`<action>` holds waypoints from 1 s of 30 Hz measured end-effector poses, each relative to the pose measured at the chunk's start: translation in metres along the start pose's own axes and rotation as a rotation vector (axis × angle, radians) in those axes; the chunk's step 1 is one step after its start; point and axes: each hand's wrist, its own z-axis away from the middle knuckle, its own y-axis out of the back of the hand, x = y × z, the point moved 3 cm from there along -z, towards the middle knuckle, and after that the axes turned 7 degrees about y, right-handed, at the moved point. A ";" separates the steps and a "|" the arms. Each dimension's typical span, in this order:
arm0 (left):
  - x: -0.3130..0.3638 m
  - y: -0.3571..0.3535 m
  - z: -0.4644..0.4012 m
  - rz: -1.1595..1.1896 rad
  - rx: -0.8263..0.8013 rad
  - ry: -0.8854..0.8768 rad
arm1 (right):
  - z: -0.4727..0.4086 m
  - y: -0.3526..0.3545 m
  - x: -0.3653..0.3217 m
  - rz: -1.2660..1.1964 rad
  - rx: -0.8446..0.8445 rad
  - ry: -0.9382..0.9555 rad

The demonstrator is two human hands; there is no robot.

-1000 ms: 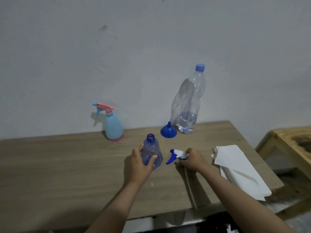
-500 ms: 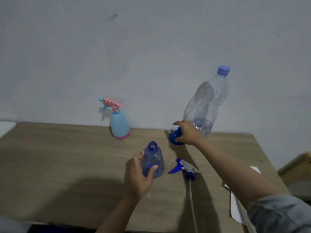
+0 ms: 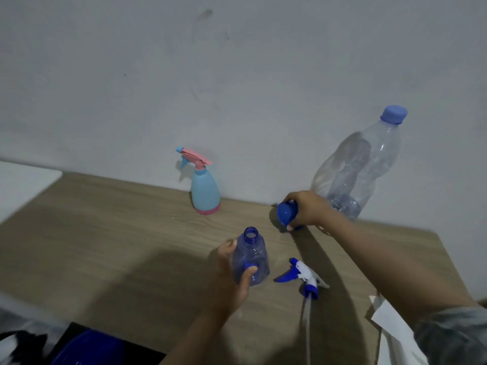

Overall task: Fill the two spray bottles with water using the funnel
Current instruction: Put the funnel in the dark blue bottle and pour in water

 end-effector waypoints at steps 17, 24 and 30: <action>0.001 0.007 0.000 0.026 -0.065 0.220 | 0.103 0.039 -0.100 -1.119 0.623 0.081; 0.010 0.013 -0.001 0.038 -0.135 0.245 | 0.111 0.033 -0.134 -1.350 0.764 0.027; 0.016 0.015 -0.001 0.098 -0.181 0.267 | 0.111 0.023 -0.144 -1.262 0.764 0.019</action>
